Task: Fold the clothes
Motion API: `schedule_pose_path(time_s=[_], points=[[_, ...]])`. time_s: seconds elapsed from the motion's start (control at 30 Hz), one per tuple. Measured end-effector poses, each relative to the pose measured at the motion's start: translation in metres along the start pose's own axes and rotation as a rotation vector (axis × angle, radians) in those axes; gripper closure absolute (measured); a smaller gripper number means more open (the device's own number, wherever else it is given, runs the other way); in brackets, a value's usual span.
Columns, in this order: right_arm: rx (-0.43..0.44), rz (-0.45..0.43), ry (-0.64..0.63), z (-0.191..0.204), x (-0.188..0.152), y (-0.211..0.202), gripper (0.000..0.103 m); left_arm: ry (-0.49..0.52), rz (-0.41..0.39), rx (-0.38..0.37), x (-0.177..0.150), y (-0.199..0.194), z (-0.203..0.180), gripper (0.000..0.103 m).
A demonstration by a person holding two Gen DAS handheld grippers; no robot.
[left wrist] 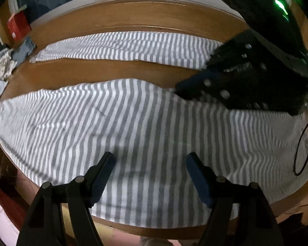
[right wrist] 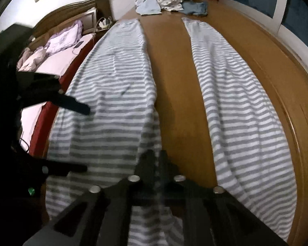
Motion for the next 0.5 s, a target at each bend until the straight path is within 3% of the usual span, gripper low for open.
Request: schedule_pose_path(time_s=[0.1, 0.37, 0.5], points=[[-0.053, -0.016, 0.064, -0.019, 0.001, 0.001, 0.100, 0.001, -0.001, 0.001, 0.000, 0.000, 0.000, 0.031], [-0.027, -0.030, 0.189, -0.036, -0.007, -0.009, 0.099, 0.006, 0.008, 0.007, -0.004, -0.003, 0.000, 0.030], [-0.030, -0.077, 0.245, -0.054, -0.022, -0.045, 0.091, 0.014, 0.002, -0.082, 0.005, -0.008, -0.020, 0.033]])
Point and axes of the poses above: each gripper's, at about its wrist camera, not at the fingertips, and y roughly the way its jaws point, z to its left, x to its top, the point moved 6 cm from there along y, roughly the way its jaws point
